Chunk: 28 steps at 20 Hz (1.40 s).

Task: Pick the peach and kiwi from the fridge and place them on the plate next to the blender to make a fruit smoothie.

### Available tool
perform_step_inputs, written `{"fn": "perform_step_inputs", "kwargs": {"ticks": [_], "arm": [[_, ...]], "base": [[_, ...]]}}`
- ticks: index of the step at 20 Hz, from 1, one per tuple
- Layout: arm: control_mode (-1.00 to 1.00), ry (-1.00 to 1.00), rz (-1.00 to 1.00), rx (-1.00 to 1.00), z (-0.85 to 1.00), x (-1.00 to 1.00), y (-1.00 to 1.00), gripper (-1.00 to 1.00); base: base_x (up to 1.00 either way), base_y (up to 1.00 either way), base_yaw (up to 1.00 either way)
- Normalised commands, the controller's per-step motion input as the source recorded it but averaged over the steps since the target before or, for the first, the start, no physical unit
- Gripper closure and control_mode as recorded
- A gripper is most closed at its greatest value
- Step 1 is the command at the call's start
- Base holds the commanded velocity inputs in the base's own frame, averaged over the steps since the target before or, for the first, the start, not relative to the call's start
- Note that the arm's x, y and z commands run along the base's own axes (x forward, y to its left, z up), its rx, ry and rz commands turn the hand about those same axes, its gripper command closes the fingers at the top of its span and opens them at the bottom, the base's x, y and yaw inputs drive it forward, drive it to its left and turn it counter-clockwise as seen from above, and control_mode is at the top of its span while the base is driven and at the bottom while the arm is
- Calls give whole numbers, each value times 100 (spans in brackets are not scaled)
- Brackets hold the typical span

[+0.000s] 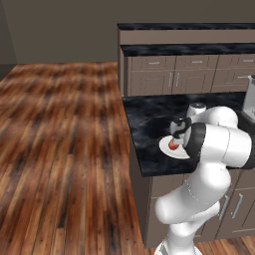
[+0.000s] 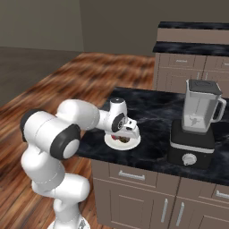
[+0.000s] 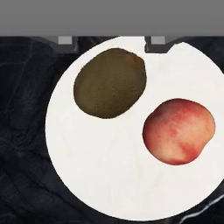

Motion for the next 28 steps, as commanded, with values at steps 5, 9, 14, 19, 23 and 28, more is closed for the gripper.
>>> {"fn": "perform_step_inputs", "kwargs": {"ticks": [5, 9, 14, 19, 23, 28], "arm": [[-100, -4, 0, 0, 4, 7, -1, -100], [-100, -14, -1, -3, 62, -24, 19, -100], [-100, -31, 0, -14, 74, -96, 61, -100], [-100, -39, 0, -18, 77, -100, 66, -100], [-100, -48, 0, -25, 97, -100, 46, -100], [-100, -56, 2, -17, 100, -100, 4, -100]], "base": [[0, 0, 0], [0, 0, 0], [0, 0, 0], [0, 0, 0], [0, 0, 0], [0, 0, 0]]}}
